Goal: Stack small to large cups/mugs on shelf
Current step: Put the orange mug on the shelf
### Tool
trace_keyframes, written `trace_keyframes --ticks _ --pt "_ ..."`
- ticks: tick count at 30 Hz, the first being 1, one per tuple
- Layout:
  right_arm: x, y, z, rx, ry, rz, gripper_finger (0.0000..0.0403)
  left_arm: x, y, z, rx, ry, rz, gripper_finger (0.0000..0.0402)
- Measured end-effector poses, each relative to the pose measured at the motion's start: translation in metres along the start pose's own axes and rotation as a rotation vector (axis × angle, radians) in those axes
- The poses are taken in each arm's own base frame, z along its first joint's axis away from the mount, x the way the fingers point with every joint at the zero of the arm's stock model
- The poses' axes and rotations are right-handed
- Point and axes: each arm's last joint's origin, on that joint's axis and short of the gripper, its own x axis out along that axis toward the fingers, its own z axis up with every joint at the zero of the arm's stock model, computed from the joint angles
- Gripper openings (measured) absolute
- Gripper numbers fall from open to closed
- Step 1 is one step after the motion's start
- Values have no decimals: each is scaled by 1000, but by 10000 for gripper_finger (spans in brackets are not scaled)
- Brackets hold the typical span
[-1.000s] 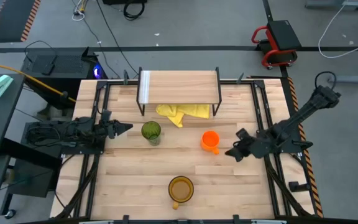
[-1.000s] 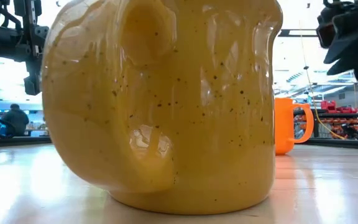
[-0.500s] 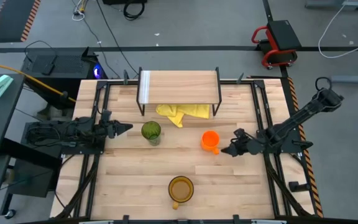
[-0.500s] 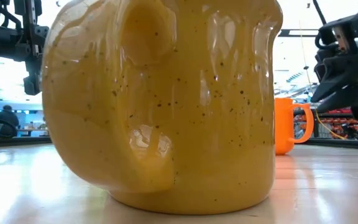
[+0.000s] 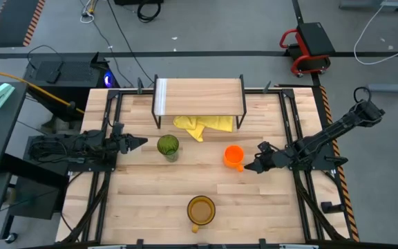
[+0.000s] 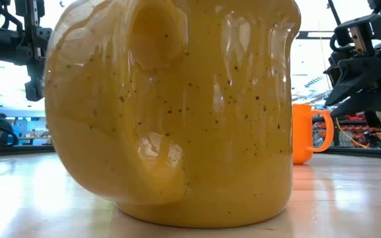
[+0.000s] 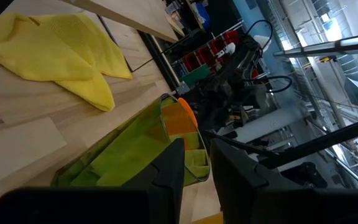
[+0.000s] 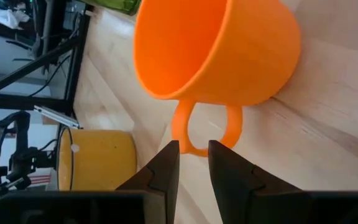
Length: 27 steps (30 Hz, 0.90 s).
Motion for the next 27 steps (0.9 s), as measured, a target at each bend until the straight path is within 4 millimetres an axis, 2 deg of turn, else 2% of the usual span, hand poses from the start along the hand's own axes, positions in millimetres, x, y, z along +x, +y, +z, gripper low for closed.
trace_keyframes --ticks 22,27 --pt "24 8 -7 -1 11 30 93 0 0 0 0 1 0 92" --pt "27 19 -6 -7 -16 42 93 0 0 0 1 0 0 90"
